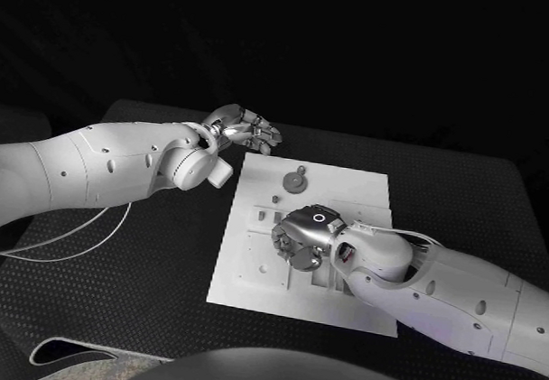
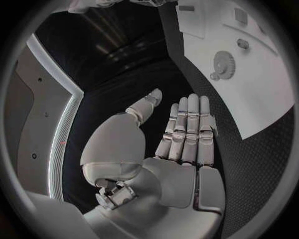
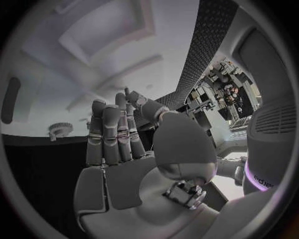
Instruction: Assemble the parts on the task board
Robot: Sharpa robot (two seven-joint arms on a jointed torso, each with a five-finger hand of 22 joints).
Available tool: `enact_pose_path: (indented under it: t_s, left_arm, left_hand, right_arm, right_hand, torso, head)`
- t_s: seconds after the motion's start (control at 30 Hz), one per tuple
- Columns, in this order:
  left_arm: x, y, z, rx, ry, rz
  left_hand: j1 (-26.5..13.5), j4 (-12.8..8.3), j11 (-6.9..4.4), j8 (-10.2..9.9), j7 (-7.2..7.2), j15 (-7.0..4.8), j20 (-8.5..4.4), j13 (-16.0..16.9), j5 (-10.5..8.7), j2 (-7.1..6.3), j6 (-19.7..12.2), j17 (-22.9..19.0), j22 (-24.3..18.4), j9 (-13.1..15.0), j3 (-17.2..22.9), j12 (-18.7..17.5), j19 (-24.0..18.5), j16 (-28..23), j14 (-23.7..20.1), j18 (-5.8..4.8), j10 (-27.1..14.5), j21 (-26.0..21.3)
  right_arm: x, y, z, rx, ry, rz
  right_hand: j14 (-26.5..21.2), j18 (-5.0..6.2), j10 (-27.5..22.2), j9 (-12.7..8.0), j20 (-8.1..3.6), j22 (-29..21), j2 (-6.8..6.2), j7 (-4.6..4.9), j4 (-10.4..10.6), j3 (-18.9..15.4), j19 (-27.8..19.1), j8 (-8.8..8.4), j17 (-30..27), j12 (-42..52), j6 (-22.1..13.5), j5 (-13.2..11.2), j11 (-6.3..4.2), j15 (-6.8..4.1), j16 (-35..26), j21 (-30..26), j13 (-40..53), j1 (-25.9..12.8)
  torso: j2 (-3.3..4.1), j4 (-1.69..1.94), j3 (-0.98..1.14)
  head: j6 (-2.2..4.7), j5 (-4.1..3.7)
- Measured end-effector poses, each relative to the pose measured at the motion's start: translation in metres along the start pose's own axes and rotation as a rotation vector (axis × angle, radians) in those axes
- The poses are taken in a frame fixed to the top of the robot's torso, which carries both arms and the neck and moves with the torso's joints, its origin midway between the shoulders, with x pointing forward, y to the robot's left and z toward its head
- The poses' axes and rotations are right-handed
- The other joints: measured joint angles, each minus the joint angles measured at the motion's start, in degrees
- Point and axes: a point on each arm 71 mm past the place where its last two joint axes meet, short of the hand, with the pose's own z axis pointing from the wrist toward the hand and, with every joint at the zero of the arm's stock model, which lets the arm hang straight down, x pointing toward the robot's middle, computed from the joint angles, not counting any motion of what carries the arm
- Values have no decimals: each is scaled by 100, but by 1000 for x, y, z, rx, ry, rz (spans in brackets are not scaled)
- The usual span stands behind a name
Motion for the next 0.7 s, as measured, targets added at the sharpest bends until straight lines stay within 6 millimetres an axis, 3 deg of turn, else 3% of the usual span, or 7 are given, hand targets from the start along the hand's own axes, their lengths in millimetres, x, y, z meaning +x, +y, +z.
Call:
enact_pose_path:
  t_s: [0.7]
  left_arm:
    - [0, 0, 0, 0, 0, 0]
  left_hand:
    - [0, -16, 0, 0, -15, 0, 0, -3, 0, 0, -15, 20, -16, -5, -16, 0, 0, -22, 0, 0, 0, 0]
  right_arm:
    - [3, -3, -1, 5, 10, -15]
  right_hand:
    - [-1, 1, 0, 17, 0, 0, 17, 17, -7, -7, 0, -5, 5, -16, 12, 12, 0, 9, 0, 0, 10, 17]
  torso:
    - [-1, -4, -2]
  head:
    - [-15, -11]
